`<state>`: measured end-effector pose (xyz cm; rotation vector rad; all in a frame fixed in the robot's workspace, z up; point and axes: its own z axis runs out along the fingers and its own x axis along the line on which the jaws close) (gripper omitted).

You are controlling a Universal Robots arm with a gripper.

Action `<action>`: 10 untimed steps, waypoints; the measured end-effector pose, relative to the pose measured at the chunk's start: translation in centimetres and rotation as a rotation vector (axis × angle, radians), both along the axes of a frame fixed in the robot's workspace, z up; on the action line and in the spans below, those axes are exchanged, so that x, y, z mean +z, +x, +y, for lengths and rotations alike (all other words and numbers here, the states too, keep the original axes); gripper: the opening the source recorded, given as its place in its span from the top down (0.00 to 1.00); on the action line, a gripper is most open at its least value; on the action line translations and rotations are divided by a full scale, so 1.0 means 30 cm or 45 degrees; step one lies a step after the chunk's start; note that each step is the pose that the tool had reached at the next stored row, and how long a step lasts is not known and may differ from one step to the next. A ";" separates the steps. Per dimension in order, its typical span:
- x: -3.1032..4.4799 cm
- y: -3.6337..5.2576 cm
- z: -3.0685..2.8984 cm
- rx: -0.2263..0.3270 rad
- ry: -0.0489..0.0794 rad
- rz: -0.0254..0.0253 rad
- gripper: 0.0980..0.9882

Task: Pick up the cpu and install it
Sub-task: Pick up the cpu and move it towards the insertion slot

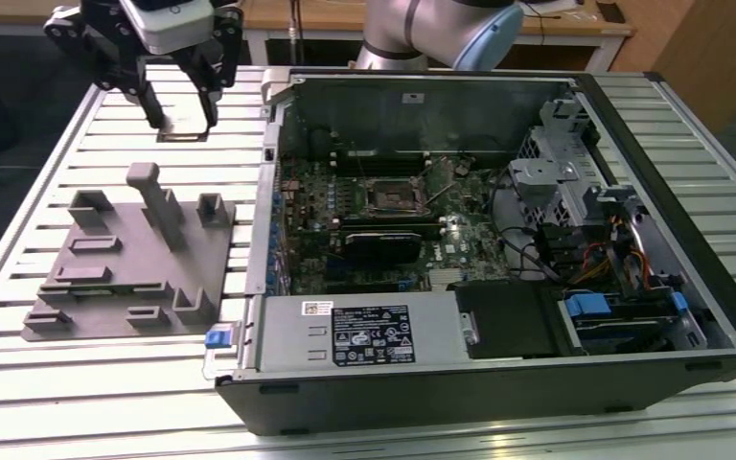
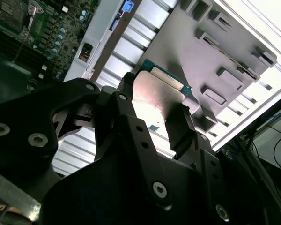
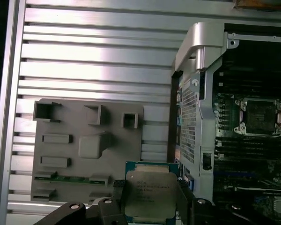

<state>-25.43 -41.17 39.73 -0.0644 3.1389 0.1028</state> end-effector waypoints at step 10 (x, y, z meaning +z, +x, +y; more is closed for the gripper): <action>-0.003 0.107 0.000 0.000 0.002 0.0009 0.52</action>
